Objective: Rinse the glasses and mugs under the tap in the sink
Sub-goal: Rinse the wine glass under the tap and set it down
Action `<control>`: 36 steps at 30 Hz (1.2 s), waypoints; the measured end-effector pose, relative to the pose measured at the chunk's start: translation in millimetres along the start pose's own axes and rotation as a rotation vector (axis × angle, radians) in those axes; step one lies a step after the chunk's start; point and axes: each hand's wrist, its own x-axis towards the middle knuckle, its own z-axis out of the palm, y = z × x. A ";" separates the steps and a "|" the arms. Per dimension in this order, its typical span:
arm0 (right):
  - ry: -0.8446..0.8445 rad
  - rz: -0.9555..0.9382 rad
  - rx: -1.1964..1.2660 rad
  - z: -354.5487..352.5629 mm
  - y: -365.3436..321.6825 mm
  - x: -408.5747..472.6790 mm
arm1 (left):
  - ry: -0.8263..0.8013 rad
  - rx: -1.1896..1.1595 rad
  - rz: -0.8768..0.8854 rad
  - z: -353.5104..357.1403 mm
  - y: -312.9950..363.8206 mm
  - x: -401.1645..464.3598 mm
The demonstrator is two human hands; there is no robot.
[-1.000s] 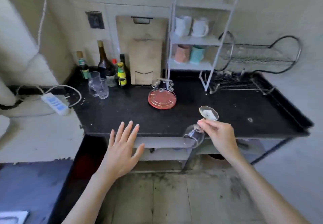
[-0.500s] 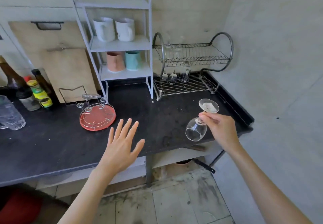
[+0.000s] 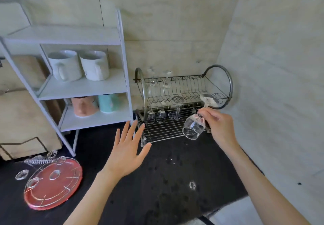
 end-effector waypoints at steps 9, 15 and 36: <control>-0.004 -0.094 -0.057 41.7 5.1 145.2 | 0.059 0.138 0.036 -3.9 2.3 84.4; -0.117 -0.038 -0.091 79.0 32.6 218.4 | 0.137 0.256 -0.005 -0.8 -4.1 106.1; -0.386 -0.016 -0.158 98.7 78.7 231.8 | 0.084 0.241 -0.189 11.6 9.5 100.7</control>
